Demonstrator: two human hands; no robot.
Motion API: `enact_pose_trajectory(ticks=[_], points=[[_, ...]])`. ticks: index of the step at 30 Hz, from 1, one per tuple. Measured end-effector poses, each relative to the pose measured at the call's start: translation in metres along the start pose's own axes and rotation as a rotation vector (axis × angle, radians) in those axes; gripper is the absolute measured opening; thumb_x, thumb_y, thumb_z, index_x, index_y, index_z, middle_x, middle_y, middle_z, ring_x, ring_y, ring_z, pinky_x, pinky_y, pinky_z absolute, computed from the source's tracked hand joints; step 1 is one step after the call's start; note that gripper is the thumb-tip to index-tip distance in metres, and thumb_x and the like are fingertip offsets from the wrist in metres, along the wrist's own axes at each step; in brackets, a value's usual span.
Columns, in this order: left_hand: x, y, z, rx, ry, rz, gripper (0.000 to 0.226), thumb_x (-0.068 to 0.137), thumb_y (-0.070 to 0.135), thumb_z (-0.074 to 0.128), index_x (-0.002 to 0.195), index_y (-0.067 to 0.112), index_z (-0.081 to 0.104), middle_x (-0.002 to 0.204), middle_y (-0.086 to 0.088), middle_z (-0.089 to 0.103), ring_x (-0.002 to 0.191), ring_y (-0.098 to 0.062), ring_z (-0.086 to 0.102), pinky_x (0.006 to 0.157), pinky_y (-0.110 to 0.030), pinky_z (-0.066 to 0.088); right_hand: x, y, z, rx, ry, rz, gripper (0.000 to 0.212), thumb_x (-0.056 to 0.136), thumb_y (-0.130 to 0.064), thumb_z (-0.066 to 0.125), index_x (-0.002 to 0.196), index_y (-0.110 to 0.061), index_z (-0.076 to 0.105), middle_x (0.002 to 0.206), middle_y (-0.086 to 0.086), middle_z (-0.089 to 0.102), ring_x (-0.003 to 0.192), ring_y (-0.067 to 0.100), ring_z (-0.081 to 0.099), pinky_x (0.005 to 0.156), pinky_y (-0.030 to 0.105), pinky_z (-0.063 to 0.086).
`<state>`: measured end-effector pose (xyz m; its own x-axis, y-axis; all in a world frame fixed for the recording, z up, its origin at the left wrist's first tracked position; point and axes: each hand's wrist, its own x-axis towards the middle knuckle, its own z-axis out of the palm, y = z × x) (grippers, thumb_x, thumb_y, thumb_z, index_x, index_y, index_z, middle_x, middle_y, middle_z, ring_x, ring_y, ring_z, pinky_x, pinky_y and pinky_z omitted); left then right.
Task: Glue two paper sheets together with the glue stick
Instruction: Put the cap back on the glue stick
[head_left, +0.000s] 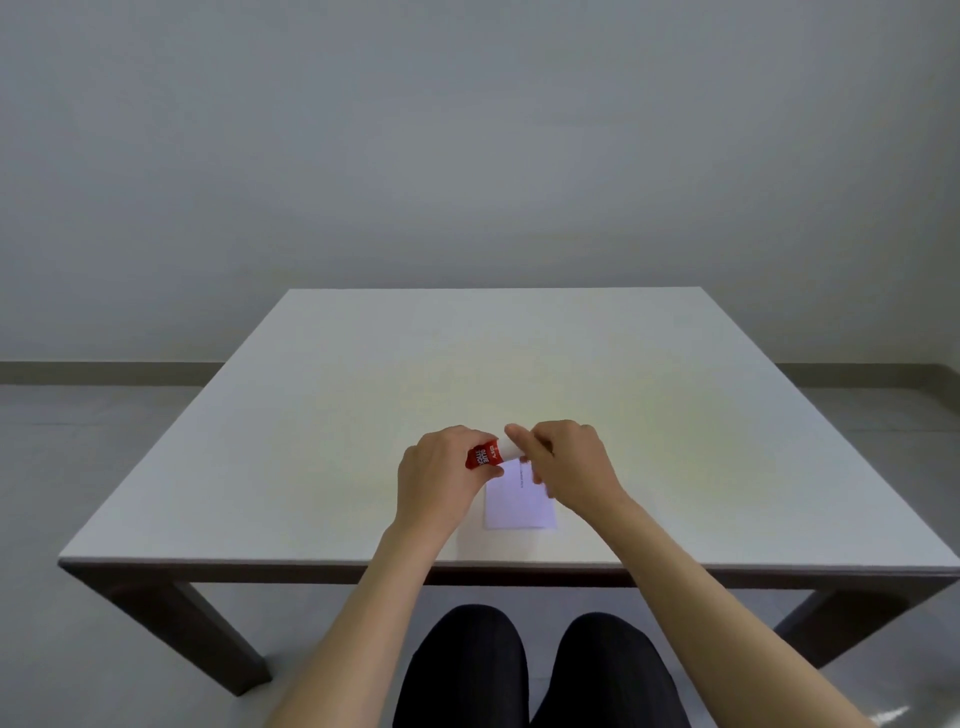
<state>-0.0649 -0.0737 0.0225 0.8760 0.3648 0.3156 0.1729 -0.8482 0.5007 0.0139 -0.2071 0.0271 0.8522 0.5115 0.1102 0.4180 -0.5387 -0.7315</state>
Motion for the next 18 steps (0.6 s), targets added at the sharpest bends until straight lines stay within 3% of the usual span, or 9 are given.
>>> enact_pose_trajectory(ticks=[2,3,5,7,9,12,15,16,18], points=[[-0.001,0.0,0.0,-0.006,0.004,-0.008,0.027,0.075,0.036,0.074,0.101,0.027,0.071,0.088,0.007,0.072,0.073,-0.013,0.057,0.061,-0.025,0.035,0.002,-0.003,-0.003,-0.156,0.022,0.006,0.051,0.092,-0.053,0.043,0.066,-0.013,0.061,0.051,-0.011,0.052,0.047,0.011,0.046,0.052,0.029,0.038],[-0.001,0.0,0.0,-0.017,0.014,-0.021,0.026,0.075,0.036,0.075,0.099,0.027,0.071,0.087,0.007,0.072,0.073,-0.014,0.059,0.061,-0.025,0.037,0.003,-0.003,-0.006,-0.118,0.009,-0.026,0.044,0.092,-0.053,0.044,0.074,-0.018,0.063,0.058,-0.012,0.053,0.051,0.009,0.046,0.052,0.027,0.036],[0.001,-0.006,-0.005,-0.026,0.026,-0.052,0.025,0.073,0.036,0.076,0.096,0.026,0.071,0.085,0.006,0.072,0.077,-0.017,0.064,0.062,-0.026,0.041,0.002,-0.005,-0.009,0.026,-0.073,-0.144,0.021,0.093,-0.04,0.051,0.105,-0.027,0.061,0.082,-0.012,0.054,0.06,0.009,0.049,0.057,0.017,0.039],[0.003,-0.007,-0.006,-0.024,0.024,-0.06,0.025,0.072,0.034,0.077,0.095,0.025,0.071,0.086,0.007,0.073,0.08,-0.018,0.066,0.063,-0.026,0.041,0.001,-0.002,-0.012,0.083,-0.139,-0.24,0.025,0.093,-0.021,0.055,0.117,-0.025,0.056,0.088,-0.01,0.054,0.065,0.014,0.053,0.057,0.009,0.041],[0.002,-0.006,-0.004,-0.025,0.01,-0.052,0.024,0.072,0.033,0.077,0.094,0.025,0.07,0.087,0.007,0.073,0.081,-0.017,0.066,0.063,-0.026,0.041,0.002,-0.003,-0.009,0.021,-0.134,-0.175,0.014,0.094,-0.025,0.053,0.102,-0.017,0.06,0.076,-0.006,0.059,0.066,0.019,0.057,0.053,0.015,0.04],[-0.002,-0.004,-0.001,-0.045,0.01,-0.064,0.024,0.071,0.033,0.078,0.09,0.023,0.067,0.086,0.008,0.072,0.079,-0.016,0.066,0.062,-0.027,0.042,0.007,-0.008,-0.007,-0.142,-0.055,-0.081,0.039,0.093,-0.048,0.044,0.076,-0.016,0.056,0.067,0.0,0.062,0.057,0.017,0.048,0.053,0.028,0.035],[-0.001,-0.006,-0.001,-0.059,0.011,-0.084,0.024,0.072,0.034,0.078,0.089,0.023,0.065,0.089,0.009,0.072,0.08,-0.015,0.066,0.064,-0.028,0.043,0.003,-0.012,-0.008,-0.03,-0.132,-0.196,0.024,0.093,-0.042,0.049,0.106,-0.023,0.055,0.08,-0.006,0.061,0.066,0.016,0.056,0.063,0.031,0.044],[-0.002,-0.007,-0.001,-0.058,0.007,-0.085,0.024,0.072,0.034,0.078,0.088,0.023,0.065,0.09,0.009,0.072,0.08,-0.014,0.066,0.064,-0.027,0.042,0.001,-0.013,-0.007,-0.04,-0.147,-0.217,0.025,0.093,-0.039,0.051,0.109,-0.021,0.055,0.08,-0.005,0.062,0.069,0.019,0.057,0.064,0.032,0.045],[-0.004,-0.008,0.001,-0.051,-0.004,-0.075,0.024,0.072,0.034,0.077,0.087,0.023,0.063,0.09,0.009,0.071,0.08,-0.014,0.066,0.063,-0.027,0.038,0.001,-0.014,-0.004,-0.183,-0.067,-0.171,0.033,0.092,-0.046,0.05,0.091,-0.015,0.058,0.068,-0.003,0.058,0.065,0.021,0.053,0.054,0.03,0.04]])
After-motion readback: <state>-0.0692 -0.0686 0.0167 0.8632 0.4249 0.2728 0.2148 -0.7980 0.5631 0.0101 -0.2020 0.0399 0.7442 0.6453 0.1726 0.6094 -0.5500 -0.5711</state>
